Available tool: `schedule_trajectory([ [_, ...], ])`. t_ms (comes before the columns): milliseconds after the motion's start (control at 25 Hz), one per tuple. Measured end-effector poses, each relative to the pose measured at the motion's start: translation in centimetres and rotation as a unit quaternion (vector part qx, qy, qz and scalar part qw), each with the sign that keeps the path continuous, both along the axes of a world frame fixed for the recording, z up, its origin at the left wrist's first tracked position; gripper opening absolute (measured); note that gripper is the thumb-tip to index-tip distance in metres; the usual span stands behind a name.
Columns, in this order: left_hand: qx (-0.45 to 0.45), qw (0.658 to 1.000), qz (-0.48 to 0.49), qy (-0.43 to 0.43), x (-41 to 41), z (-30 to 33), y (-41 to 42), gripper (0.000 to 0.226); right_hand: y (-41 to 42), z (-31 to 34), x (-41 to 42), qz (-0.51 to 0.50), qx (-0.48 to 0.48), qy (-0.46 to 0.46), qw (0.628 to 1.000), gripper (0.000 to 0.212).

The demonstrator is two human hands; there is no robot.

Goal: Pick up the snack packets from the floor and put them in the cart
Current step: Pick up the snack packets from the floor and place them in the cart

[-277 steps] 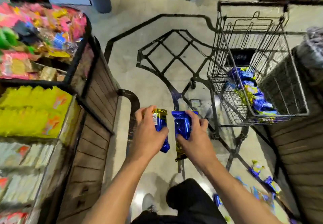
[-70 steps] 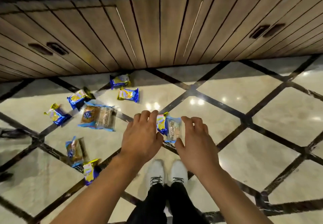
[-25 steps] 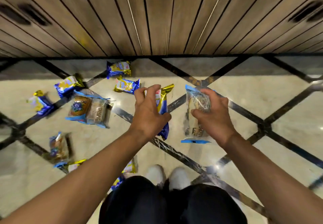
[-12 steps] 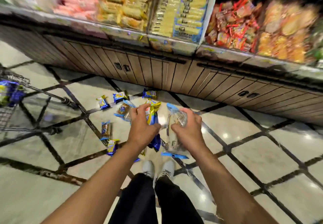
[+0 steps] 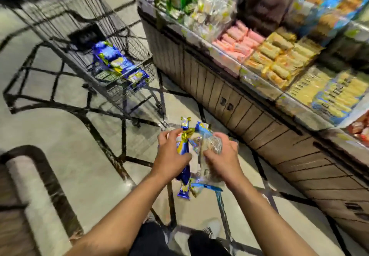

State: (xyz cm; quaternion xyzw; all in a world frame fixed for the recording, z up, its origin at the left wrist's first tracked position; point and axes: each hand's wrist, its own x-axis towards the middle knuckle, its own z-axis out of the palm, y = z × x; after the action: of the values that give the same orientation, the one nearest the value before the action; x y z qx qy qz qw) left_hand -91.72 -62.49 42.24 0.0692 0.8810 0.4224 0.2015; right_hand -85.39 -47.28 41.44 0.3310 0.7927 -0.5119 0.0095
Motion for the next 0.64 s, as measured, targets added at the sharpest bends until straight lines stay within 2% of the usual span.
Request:
schedule_trajectory([
  [240, 0.012, 0.994, 0.107, 0.019, -6.4, 0.8, -15.2, 0.072, -14.2, 1.0, -9.5, 0.099, 0.019, 0.017, 0.995, 0.064],
  [360, 0.0, 0.991, 0.13, 0.016, -9.5, 0.8, -21.1, 0.074, -19.9, 0.9, -13.0, 0.121, 0.016, 0.009, 0.992, 0.054],
  [640, 0.004, 0.978, 0.205, 0.045, -16.9, 0.9, -30.3, 0.072, -28.6, 1.4, -23.2, 0.2, 0.03, 0.023, 0.979, 0.055],
])
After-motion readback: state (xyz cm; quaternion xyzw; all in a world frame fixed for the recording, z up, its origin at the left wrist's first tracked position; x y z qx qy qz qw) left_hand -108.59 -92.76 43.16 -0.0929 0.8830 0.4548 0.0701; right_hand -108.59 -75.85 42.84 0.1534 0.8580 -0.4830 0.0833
